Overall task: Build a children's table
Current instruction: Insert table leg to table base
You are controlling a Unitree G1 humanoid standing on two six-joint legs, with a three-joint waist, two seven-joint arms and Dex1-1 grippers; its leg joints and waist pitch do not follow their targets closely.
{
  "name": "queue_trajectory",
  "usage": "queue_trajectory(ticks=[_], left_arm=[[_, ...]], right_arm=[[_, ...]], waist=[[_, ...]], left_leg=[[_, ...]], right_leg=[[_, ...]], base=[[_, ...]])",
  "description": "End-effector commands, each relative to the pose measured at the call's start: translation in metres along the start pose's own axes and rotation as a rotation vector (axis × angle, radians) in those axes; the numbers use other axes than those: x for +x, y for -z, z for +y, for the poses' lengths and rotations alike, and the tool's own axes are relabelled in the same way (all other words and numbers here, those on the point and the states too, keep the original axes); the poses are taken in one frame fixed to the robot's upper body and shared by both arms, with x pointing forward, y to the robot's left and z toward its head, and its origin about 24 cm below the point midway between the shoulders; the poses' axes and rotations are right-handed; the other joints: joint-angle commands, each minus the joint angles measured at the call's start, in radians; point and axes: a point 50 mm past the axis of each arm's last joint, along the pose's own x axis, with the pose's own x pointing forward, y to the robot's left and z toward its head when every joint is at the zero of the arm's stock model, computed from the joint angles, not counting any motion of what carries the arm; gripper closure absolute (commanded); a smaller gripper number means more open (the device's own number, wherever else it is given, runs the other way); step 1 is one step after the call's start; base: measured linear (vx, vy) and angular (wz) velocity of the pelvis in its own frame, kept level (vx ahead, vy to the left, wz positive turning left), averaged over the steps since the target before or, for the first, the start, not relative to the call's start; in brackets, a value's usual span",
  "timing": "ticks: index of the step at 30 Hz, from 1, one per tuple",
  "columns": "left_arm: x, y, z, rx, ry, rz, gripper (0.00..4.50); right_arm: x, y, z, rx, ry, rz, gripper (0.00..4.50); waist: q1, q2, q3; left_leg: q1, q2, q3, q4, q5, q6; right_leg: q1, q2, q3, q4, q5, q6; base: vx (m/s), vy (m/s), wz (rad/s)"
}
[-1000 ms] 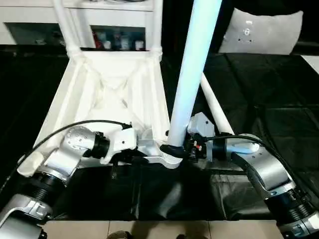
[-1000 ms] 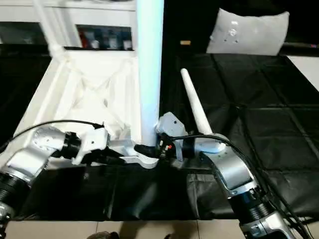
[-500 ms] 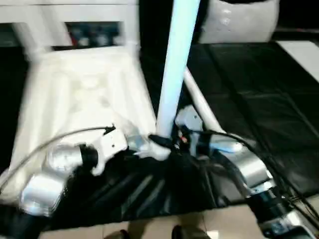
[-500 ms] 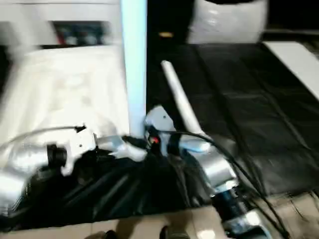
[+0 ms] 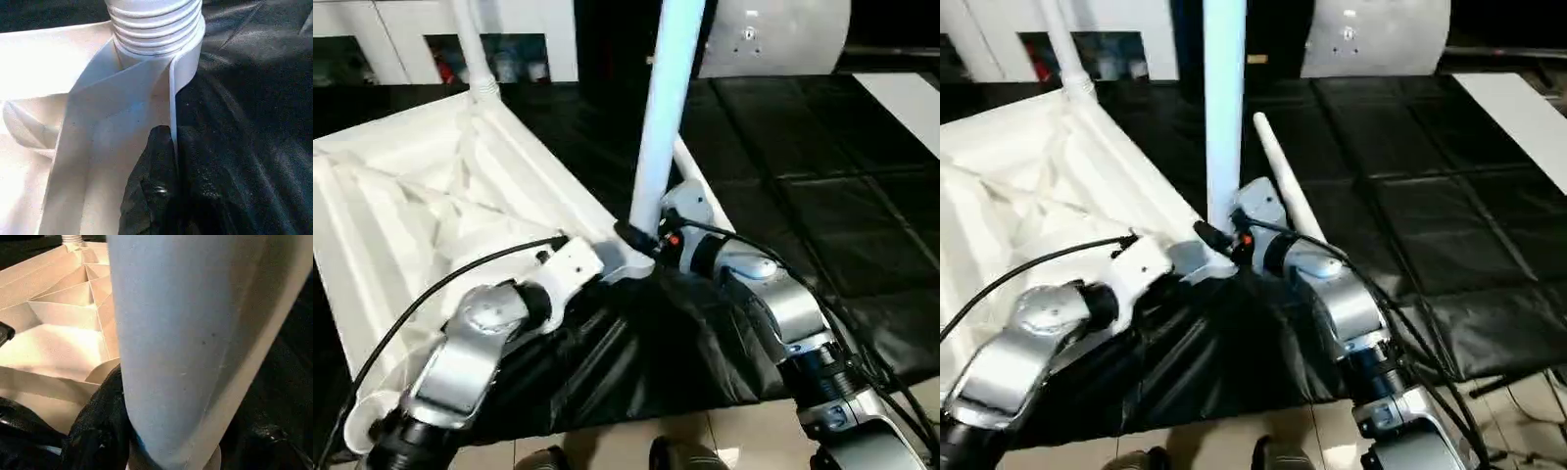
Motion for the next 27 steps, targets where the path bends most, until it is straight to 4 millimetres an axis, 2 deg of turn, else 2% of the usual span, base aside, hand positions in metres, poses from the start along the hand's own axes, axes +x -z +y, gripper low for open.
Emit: queue_trajectory(ticks=[1, 3, 4, 6, 9, 10, 12, 15, 16, 18, 19, 20, 21, 22, 24, 25, 27], left_arm=[[0.002, -0.005, -0.001, 0.03, -0.01, 0.01, 4.5], [0.002, -0.003, 0.001, 0.036, -0.016, 0.027, 4.5], [0.002, -0.003, 0.001, 0.036, -0.016, 0.027, 4.5], [0.004, -0.004, 0.004, 0.04, -0.014, 0.026, 4.5], [0.005, -0.004, 0.005, 0.042, -0.01, 0.02, 4.5], [0.006, -0.005, 0.006, 0.038, 0.0, 0.003, 4.5], [0.007, -0.005, 0.008, 0.036, 0.011, -0.011, 4.5], [0.007, 0.003, 0.015, 0.065, 0.044, -0.002, 4.5], [0.006, 0.005, 0.018, 0.095, 0.08, 0.002, 4.5], [0.005, 0.006, 0.02, 0.111, 0.101, 0.002, 4.5], [0.005, 0.006, 0.02, 0.126, 0.124, 0.003, 4.5], [0.004, 0.007, 0.019, 0.14, 0.167, 0.003, 4.5], [0.004, 0.007, 0.019, 0.14, 0.167, 0.003, 4.5], [0.004, 0.008, 0.018, 0.15, 0.196, 0.004, 4.5], [0.003, 0.01, 0.017, 0.171, 0.248, 0.001, 4.5], [0.003, 0.012, 0.017, 0.19, 0.275, 0.001, 4.5], [0.003, 0.013, 0.018, 0.207, 0.301, -0.001, 4.5]], right_arm=[[-0.012, 0.079, 0.004, 0.128, 0.055, 0.346, 2.04], [-0.01, 0.079, 0.004, 0.131, 0.059, 0.331, 1.88], [-0.01, 0.079, 0.004, 0.131, 0.059, 0.331, 1.81], [-0.009, 0.078, 0.003, 0.131, 0.062, 0.325, 1.54], [-0.008, 0.078, 0.002, 0.128, 0.063, 0.322, 1.31], [-0.008, 0.077, 0.001, 0.118, 0.064, 0.313, 1.2], [-0.009, 0.076, 0.0, 0.109, 0.064, 0.303, 1.01], [-0.018, 0.068, -0.003, 0.11, 0.05, 0.237, 0.74], [-0.028, 0.063, -0.005, 0.104, 0.051, 0.194, 0.65], [-0.033, 0.061, -0.006, 0.098, 0.053, 0.174, 0.52], [-0.038, 0.059, -0.006, 0.067, 0.039, 0.166, 0.43], [-0.045, 0.055, -0.007, 0.041, 0.029, 0.154, 0.31], [-0.045, 0.055, -0.007, 0.041, 0.029, 0.154, 0.21], [-0.05, 0.05, -0.007, 0.024, 0.014, 0.142, 0.15], [-0.057, 0.043, -0.009, -0.006, 0.003, 0.118, 0.07], [-0.061, 0.039, -0.01, -0.022, -0.011, 0.099, 0.07], [-0.064, 0.035, -0.011, -0.035, -0.024, 0.082, 0.07]], waist=[[0.003, 0.015, -0.026], [0.003, 0.018, -0.03], [0.005, 0.019, -0.035], [0.004, 0.019, -0.036], [0.005, 0.02, -0.037], [0.007, 0.022, -0.04], [0.011, 0.019, -0.044], [0.017, 0.024, -0.048], [0.022, 0.029, -0.049], [0.032, 0.026, -0.055], [0.032, 0.026, -0.058], [0.034, 0.032, -0.063], [0.033, 0.027, -0.066], [0.033, 0.034, -0.067], [0.036, 0.033, -0.074], [0.034, 0.034, -0.084], [0.03, 0.033, -0.081]], left_leg=[[0.002, 0.082, -0.036, -0.082, -0.339, -0.004], [0.003, 0.08, -0.039, -0.08, -0.35, -0.007], [0.007, 0.082, -0.037, -0.077, -0.327, -0.009], [0.003, 0.082, -0.036, -0.079, -0.318, -0.009], [0.003, 0.08, -0.034, -0.077, -0.326, -0.005], [0.003, 0.078, -0.034, -0.074, -0.318, -0.002], [0.0, 0.08, -0.031, -0.073, -0.28, 0.007], [0.005, 0.079, -0.028, -0.07, -0.254, 0.024], [0.007, 0.078, -0.027, -0.068, -0.247, 0.027], [0.009, 0.08, -0.023, -0.065, -0.206, 0.035], [0.004, 0.079, -0.024, -0.064, -0.175, 0.041], [0.003, 0.079, -0.025, -0.06, -0.137, 0.049], [0.0, 0.076, -0.023, -0.054, -0.092, 0.068], [-0.001, 0.076, -0.023, -0.052, -0.072, 0.075], [-0.006, 0.072, -0.022, -0.044, -0.027, 0.099], [-0.01, 0.07, -0.024, -0.033, 0.038, 0.129], [-0.018, 0.07, -0.024, -0.03, 0.064, 0.16]], right_leg=[[0.007, -0.091, 0.065, -0.087, -0.365, -0.176], [0.006, -0.093, 0.064, -0.09, -0.41, -0.168], [0.006, -0.092, 0.065, -0.088, -0.363, -0.175], [0.009, -0.085, 0.062, -0.08, -0.298, -0.19], [0.011, -0.089, 0.061, -0.082, -0.309, -0.194], [0.012, -0.089, 0.061, -0.082, -0.31, -0.195], [0.016, -0.09, 0.061, -0.079, -0.271, -0.201], [0.018, -0.086, 0.06, -0.077, -0.251, -0.201], [0.017, -0.085, 0.061, -0.079, -0.246, -0.198], [0.021, -0.083, 0.062, -0.07, -0.168, -0.204], [0.026, -0.082, 0.06, -0.063, -0.114, -0.22], [0.032, -0.082, 0.057, -0.055, -0.05, -0.235], [0.037, -0.08, 0.056, -0.048, 0.02, -0.247], [0.038, -0.081, 0.055, -0.043, 0.05, -0.259], [0.046, -0.082, 0.054, -0.036, 0.132, -0.275], [0.05, -0.08, 0.051, -0.022, 0.244, -0.286], [0.047, -0.08, 0.049, -0.014, 0.304, -0.299]], base=[[0.0, 0.0, 0.0], [0.0, 0.0, 0.0], [0.0, 0.0, 0.0], [0.0, 0.0, 0.0], [0.0, 0.0, 0.0], [0.0, 0.0, 0.0], [0.0, 0.0, 0.0], [0.0, 0.0, 0.0], [0.0, 0.0, 0.0], [0.0, 0.0, 0.0], [0.0, 0.0, 0.0], [0.0, 0.0, 0.0], [0.0, 0.0, 0.0], [0.0, 0.0, 0.0], [0.0, 0.0, 0.0], [0.0, 0.0, 0.0], [0.0, 0.0, 0.0]])
